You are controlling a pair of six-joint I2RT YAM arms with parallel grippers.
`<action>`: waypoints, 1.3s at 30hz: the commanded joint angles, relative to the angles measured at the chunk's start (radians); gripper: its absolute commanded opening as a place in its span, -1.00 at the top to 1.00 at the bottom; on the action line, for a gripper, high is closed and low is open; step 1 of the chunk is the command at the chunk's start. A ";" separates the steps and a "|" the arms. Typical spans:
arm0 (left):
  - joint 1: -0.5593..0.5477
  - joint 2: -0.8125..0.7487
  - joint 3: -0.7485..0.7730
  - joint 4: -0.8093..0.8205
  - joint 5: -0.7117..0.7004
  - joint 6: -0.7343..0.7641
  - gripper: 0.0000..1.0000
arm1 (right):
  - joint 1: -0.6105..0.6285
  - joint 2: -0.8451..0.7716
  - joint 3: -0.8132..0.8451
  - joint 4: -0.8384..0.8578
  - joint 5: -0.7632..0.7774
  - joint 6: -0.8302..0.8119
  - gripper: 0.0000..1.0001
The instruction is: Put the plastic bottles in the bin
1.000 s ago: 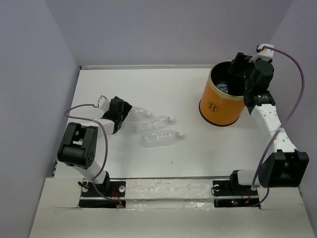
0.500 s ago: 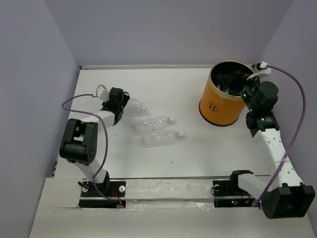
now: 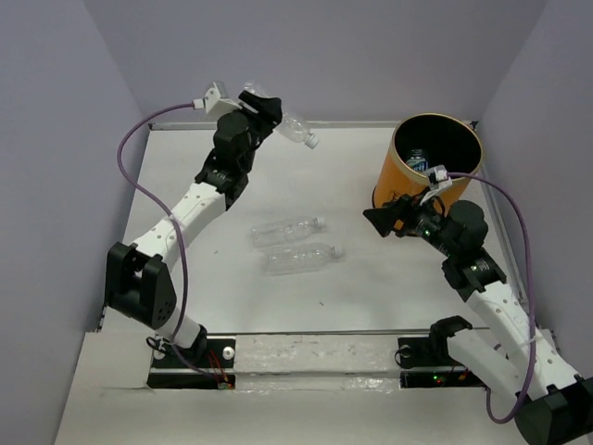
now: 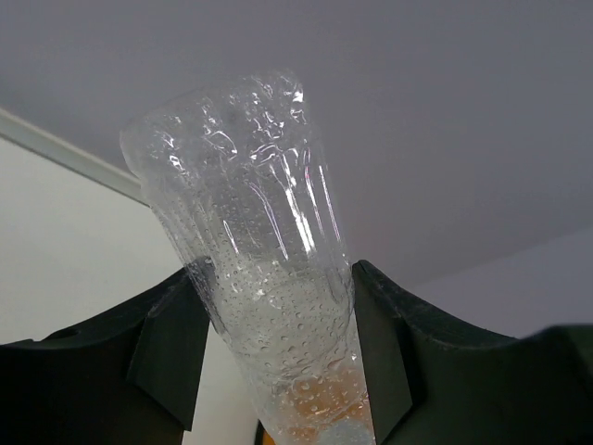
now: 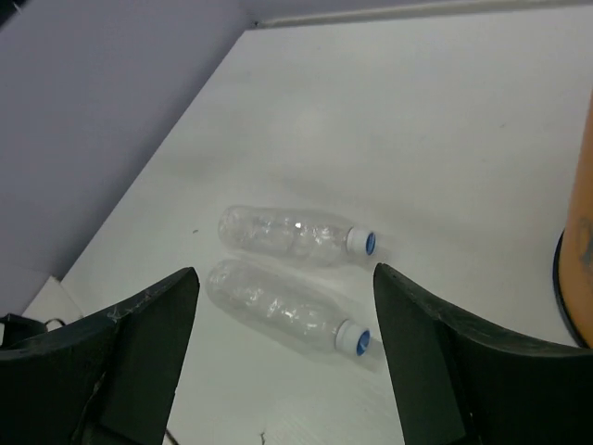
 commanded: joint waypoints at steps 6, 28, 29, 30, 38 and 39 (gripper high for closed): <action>-0.260 0.105 0.321 0.056 0.012 0.197 0.17 | 0.082 -0.148 -0.267 -0.067 -0.042 0.125 -0.52; -0.605 0.820 1.196 0.055 -0.208 0.585 -0.66 | 0.110 -0.390 -0.387 -0.199 -0.102 0.183 -0.51; -0.605 0.810 1.179 0.056 -0.207 0.591 -0.88 | 0.110 -0.390 -0.382 -0.201 -0.102 0.177 -0.51; -0.605 0.802 1.179 0.056 -0.207 0.599 -0.98 | 0.110 -0.387 -0.380 -0.200 -0.102 0.172 -0.52; -0.594 0.569 1.112 -0.022 -0.175 0.755 -0.98 | 0.110 -0.272 -0.327 -0.146 -0.129 0.122 -0.56; -0.591 0.531 1.034 -0.071 -0.187 0.756 -0.98 | 0.119 -0.239 -0.312 -0.126 -0.131 0.117 -0.56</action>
